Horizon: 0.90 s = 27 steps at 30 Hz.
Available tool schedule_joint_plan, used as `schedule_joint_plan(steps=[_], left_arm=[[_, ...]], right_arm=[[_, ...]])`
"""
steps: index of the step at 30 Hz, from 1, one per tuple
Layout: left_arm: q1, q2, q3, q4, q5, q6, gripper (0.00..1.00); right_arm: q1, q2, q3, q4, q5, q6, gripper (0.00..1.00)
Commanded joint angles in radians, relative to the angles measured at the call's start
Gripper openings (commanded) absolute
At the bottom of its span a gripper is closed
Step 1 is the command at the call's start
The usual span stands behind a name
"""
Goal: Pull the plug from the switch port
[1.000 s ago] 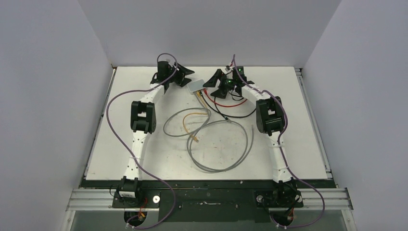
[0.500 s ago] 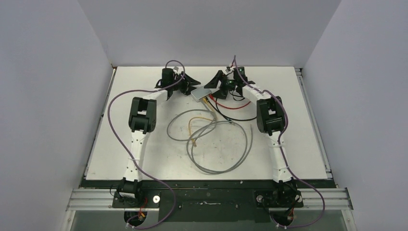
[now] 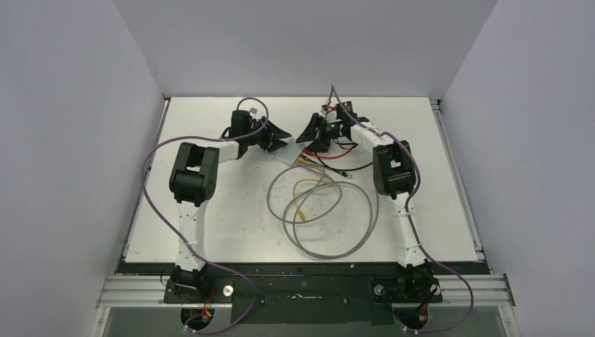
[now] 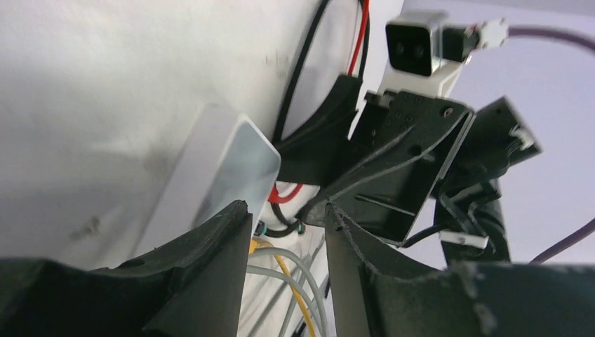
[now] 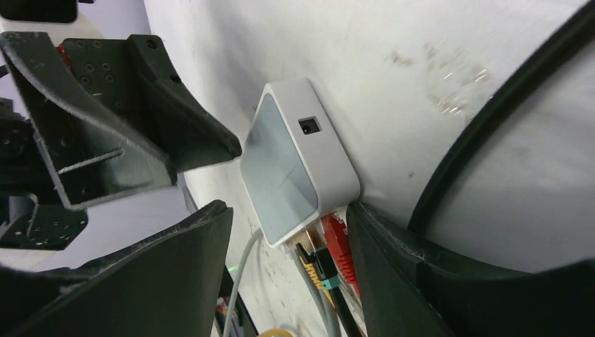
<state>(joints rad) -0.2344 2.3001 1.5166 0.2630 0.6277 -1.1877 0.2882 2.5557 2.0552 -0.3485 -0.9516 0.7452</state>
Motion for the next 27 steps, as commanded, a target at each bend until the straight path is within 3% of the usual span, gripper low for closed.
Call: schedule_joint_plan(steps=[1,10,17,20,27], left_arm=[[-0.071,-0.131,-0.125,0.053,0.042,0.031,0.41],[-0.085,-0.309,-0.336,-0.028,-0.02,0.111,0.42],[-0.084,-0.38,-0.208,-0.309,-0.083,0.313,0.48],[-0.082,-0.404,-0.091,-0.498,-0.175,0.439,0.58],[-0.072,-0.532,0.081,-0.795,-0.546,0.629,0.9]], right_arm=[[0.06,-0.054,-0.074,-0.202,0.06,-0.178,0.63],[0.079,-0.159,-0.269,-0.293,0.07,-0.318,0.62],[0.08,-0.165,-0.265,-0.298,0.105,-0.326,0.64],[0.079,-0.168,-0.233,-0.308,0.121,-0.331,0.67],[0.078,-0.284,-0.228,-0.31,0.268,-0.36,0.89]])
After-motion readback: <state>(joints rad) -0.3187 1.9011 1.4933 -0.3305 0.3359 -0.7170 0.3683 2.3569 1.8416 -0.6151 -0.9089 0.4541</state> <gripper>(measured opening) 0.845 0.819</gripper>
